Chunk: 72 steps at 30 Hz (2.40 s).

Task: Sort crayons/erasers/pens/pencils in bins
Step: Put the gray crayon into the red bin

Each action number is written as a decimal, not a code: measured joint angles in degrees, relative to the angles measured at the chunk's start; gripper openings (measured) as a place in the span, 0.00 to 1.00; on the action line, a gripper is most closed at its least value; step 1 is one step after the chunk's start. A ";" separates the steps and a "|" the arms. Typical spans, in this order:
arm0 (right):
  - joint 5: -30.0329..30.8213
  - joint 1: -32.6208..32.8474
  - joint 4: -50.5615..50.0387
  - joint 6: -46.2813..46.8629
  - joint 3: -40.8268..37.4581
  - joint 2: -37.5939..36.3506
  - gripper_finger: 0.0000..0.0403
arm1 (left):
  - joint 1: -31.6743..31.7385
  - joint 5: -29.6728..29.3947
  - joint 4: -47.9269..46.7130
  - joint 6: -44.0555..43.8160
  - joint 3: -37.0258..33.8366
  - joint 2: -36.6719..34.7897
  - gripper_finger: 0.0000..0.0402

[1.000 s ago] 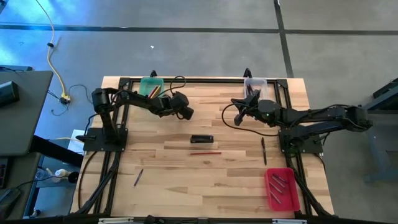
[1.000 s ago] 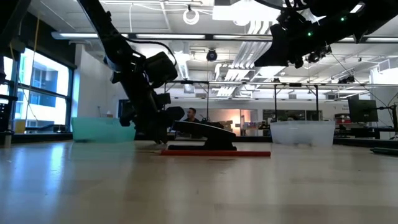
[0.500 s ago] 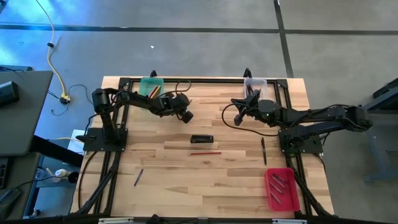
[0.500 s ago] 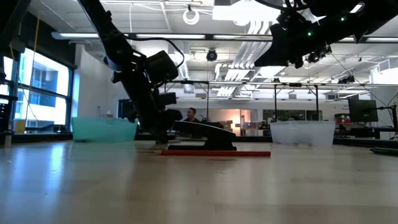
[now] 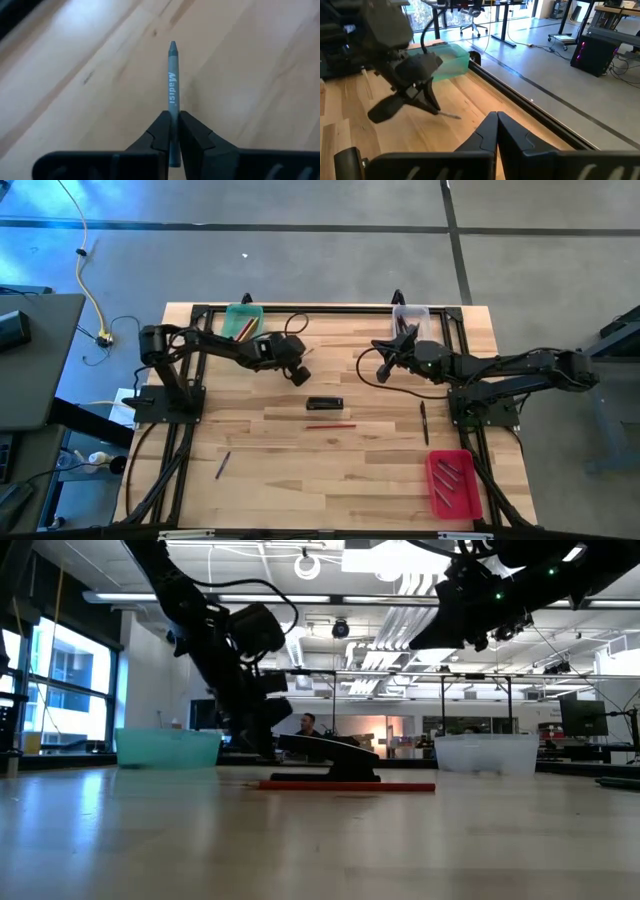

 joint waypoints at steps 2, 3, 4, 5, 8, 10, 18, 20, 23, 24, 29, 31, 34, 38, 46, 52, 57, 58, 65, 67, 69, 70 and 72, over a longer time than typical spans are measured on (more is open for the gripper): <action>-0.11 0.04 -0.65 0.01 0.00 0.00 0.00 | -0.61 -0.13 0.53 0.34 0.02 -0.81 0.03; -0.16 0.03 -0.92 0.21 0.00 0.00 0.00 | -0.90 -0.11 0.83 0.82 0.02 -1.07 0.03; -0.17 0.02 -1.27 0.54 0.00 0.00 0.00 | -1.20 -0.10 1.05 1.42 0.02 -1.35 0.03; -0.17 0.02 -1.76 0.92 0.00 0.00 0.00 | -1.60 -0.07 1.55 1.87 0.03 -1.58 0.03; -0.19 0.02 -3.32 1.91 0.00 0.00 0.00 | -2.49 0.12 2.87 2.55 -0.01 -2.09 0.03; -0.22 0.02 -4.55 2.72 0.00 0.00 0.00 | -2.84 0.97 5.19 2.99 -0.66 -2.14 0.03; -1.86 0.90 -1.63 6.87 0.00 8.38 0.00 | -3.12 12.42 25.16 2.29 -9.34 -2.16 0.03; -3.80 1.84 3.28 7.54 0.00 12.87 0.00 | -3.21 15.19 31.96 1.29 -11.98 -2.16 0.03; -4.63 3.65 12.17 7.76 0.00 19.40 0.00 | -3.21 19.31 42.33 -0.91 -15.60 -2.21 0.03; -4.63 4.22 15.30 7.91 0.00 21.31 0.00 | -3.21 20.94 45.86 -1.54 -16.75 -2.21 0.03; -8.12 5.75 29.74 9.52 0.00 28.20 0.00 | -3.23 28.22 63.53 -5.08 -21.51 -2.26 0.03; -9.25 6.20 35.10 9.67 0.00 29.89 0.02 | -3.23 30.73 68.82 -6.62 -22.48 -2.27 0.03; -11.35 6.70 41.85 9.56 0.00 31.56 0.08 | -3.35 33.81 75.89 -8.96 -23.25 -2.27 0.03; -14.60 6.73 47.39 9.71 0.00 32.00 0.22 | -4.28 35.08 80.77 -10.19 -23.37 -2.32 0.03; -19.28 7.53 50.16 10.16 2.46 32.00 0.40 | -7.61 33.89 83.85 -10.84 -23.33 -2.32 0.03; -19.47 10.98 48.33 4.89 5.76 31.98 0.40 | -9.74 33.68 85.03 -10.84 -21.62 -2.32 0.03; -17.61 12.37 47.76 2.74 7.19 31.98 0.39 | -10.64 33.72 84.51 -10.80 -20.04 -2.32 0.03; -16.90 12.46 47.79 2.22 7.30 31.98 0.39 | -10.80 33.73 84.43 -10.80 -19.88 -2.32 0.03; -16.07 12.26 47.79 1.46 7.65 31.98 0.39 | -11.36 33.74 84.21 -10.64 -19.43 -2.32 0.03; -16.07 12.25 47.79 1.31 7.65 31.98 0.39 | -11.36 33.74 84.18 -10.64 -19.43 -2.32 0.03; -16.07 12.24 47.99 0.84 7.65 31.98 0.38 | -11.36 33.74 84.21 -10.64 -19.43 -2.32 0.03; -16.07 12.24 48.21 0.57 7.65 31.98 0.37 | -11.36 33.73 84.18 -10.64 -19.43 -2.32 0.03; -16.08 12.24 47.95 0.42 8.03 31.98 0.34 | -11.36 33.74 84.21 -10.64 -19.43 -2.32 0.03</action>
